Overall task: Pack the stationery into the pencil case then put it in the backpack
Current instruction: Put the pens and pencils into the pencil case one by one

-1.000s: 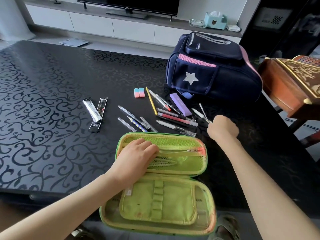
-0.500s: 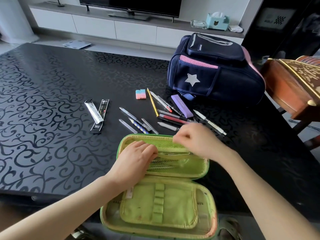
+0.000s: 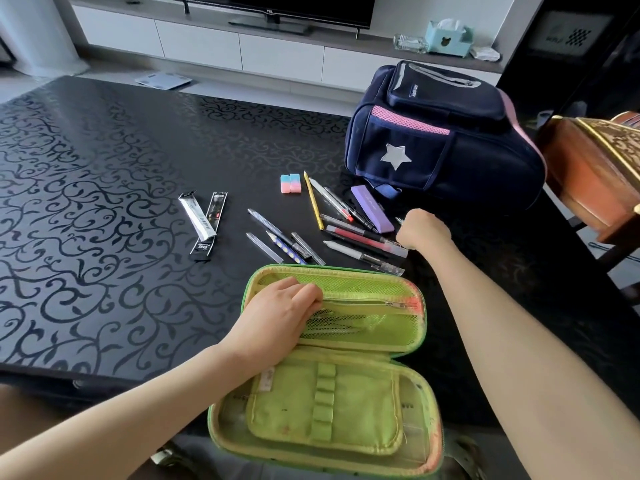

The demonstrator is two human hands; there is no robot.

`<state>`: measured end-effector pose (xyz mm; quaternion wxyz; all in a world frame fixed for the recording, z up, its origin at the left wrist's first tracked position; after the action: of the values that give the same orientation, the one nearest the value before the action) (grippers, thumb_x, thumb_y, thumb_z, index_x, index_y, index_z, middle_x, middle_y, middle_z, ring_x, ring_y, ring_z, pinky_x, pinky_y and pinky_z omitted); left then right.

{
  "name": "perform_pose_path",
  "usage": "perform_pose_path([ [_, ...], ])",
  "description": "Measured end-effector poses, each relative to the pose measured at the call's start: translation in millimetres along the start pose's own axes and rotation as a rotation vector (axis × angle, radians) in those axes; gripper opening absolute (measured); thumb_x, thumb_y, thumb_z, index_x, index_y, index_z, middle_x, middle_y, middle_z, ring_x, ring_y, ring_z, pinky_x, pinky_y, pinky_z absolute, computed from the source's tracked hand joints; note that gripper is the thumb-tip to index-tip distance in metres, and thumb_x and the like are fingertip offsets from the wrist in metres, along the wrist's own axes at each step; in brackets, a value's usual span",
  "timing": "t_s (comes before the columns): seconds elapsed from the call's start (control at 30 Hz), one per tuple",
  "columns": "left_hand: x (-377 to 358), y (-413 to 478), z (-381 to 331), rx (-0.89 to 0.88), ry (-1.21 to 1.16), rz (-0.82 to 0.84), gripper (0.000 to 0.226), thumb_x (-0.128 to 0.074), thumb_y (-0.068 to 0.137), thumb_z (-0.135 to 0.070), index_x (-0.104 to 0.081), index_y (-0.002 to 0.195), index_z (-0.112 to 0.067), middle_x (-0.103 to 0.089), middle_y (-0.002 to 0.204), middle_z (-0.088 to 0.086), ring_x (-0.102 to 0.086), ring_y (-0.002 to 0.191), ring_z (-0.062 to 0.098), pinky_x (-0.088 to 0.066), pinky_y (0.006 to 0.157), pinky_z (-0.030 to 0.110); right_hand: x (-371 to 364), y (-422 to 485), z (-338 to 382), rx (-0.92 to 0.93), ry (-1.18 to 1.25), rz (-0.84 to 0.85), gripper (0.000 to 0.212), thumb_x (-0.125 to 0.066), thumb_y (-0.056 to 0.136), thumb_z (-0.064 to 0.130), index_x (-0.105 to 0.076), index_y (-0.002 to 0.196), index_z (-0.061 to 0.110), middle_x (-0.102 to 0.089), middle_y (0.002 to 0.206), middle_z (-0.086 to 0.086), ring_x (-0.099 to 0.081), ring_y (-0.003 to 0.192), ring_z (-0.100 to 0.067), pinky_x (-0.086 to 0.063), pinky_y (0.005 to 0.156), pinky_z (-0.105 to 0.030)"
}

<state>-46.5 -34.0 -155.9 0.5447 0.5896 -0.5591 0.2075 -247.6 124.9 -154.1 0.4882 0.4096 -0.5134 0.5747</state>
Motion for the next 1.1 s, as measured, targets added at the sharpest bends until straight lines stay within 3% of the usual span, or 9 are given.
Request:
perform_pose_path([
  [0.1,2,-2,-3,-0.019,0.024,-0.006,0.022,-0.040,0.093,-0.021,-0.055,0.082,-0.010,-0.059,0.067,0.000,-0.050,0.063,0.022,-0.047,0.055,0.034,24,-27,-12,-0.077,-0.114,-0.099,0.024,-0.055,0.085,0.005,-0.060,0.109,0.006,-0.061,0.113,-0.013,-0.057,0.106,-0.032,-0.039,0.072,-0.033],
  [0.2,5,-2,-4,-0.020,0.045,-0.035,0.021,-0.041,0.093,-0.020,-0.055,0.082,-0.009,-0.058,0.067,0.001,-0.049,0.063,0.022,-0.045,0.055,0.036,41,-70,-2,0.161,-0.104,-0.202,0.006,-0.054,0.088,0.008,-0.057,0.085,0.012,-0.060,0.089,-0.010,-0.060,0.091,-0.032,-0.040,0.068,-0.032],
  [0.33,6,-4,-5,-0.042,0.071,-0.076,0.014,-0.050,0.091,-0.015,-0.057,0.080,-0.008,-0.058,0.067,0.001,-0.047,0.064,0.022,-0.042,0.059,0.033,26,-128,26,0.566,-0.019,-0.033,0.011,-0.054,0.090,0.020,-0.061,0.082,0.018,-0.064,0.080,0.003,-0.060,0.080,-0.019,-0.047,0.073,-0.032],
  [0.53,10,-3,-8,-0.070,0.071,-0.090,0.015,-0.052,0.091,-0.019,-0.060,0.081,-0.011,-0.058,0.073,0.001,-0.047,0.069,0.022,-0.041,0.065,0.033,-13,-139,53,0.819,-0.156,0.091,0.013,-0.061,0.087,0.032,-0.072,0.092,0.027,-0.067,0.095,0.008,-0.049,0.093,-0.011,-0.041,0.085,-0.031],
  [0.67,14,0,-4,-0.040,-0.006,-0.080,0.021,-0.047,0.092,-0.027,-0.062,0.084,-0.015,-0.059,0.078,-0.002,-0.050,0.072,0.021,-0.042,0.069,0.032,-10,-129,52,0.775,-0.034,0.326,0.017,-0.059,0.087,0.026,-0.073,0.096,0.028,-0.073,0.091,0.011,-0.058,0.069,0.005,-0.049,0.070,-0.023],
  [0.73,22,3,4,-0.018,-0.001,-0.107,0.020,-0.048,0.091,-0.025,-0.064,0.086,-0.014,-0.061,0.079,-0.002,-0.052,0.071,0.021,-0.042,0.070,0.031,8,-104,50,0.663,0.169,0.197,0.017,-0.057,0.087,0.023,-0.074,0.090,0.025,-0.072,0.080,0.008,-0.060,0.060,-0.005,-0.050,0.063,-0.026],
  [0.83,36,11,30,0.061,0.044,-0.152,0.022,-0.046,0.090,-0.022,-0.065,0.084,-0.013,-0.062,0.077,0.000,-0.053,0.070,0.022,-0.041,0.069,0.030,20,-61,46,0.495,0.121,-0.140,0.016,-0.058,0.088,0.021,-0.071,0.097,0.018,-0.071,0.092,0.000,-0.063,0.087,-0.020,-0.051,0.077,-0.034],
  [0.93,49,15,71,0.221,0.104,-0.180,0.023,-0.046,0.086,-0.024,-0.067,0.083,-0.016,-0.064,0.079,-0.001,-0.056,0.073,0.023,-0.042,0.067,0.028,1,-37,55,0.461,-0.055,-0.127,0.017,-0.062,0.087,0.026,-0.067,0.101,0.018,-0.067,0.101,-0.002,-0.055,0.102,-0.025,-0.044,0.076,-0.031],
  [1.1,58,23,120,0.343,0.171,-0.115,0.010,-0.068,0.078,-0.005,-0.069,0.081,-0.014,-0.065,0.080,0.003,-0.057,0.075,0.030,-0.049,0.065,0.037,-9,-31,70,0.512,-0.201,-0.133,0.012,-0.065,0.085,0.027,-0.068,0.087,0.015,-0.068,0.089,-0.002,-0.058,0.095,-0.024,-0.048,0.071,-0.032],
])
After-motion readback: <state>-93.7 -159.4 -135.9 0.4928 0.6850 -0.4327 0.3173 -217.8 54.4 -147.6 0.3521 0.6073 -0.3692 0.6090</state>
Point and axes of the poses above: each hand's wrist, its own y-axis towards the middle knuckle, its own x-axis out of the back of the hand, z = x × y, the point moved 7 cm from there along y, towards the middle knuckle
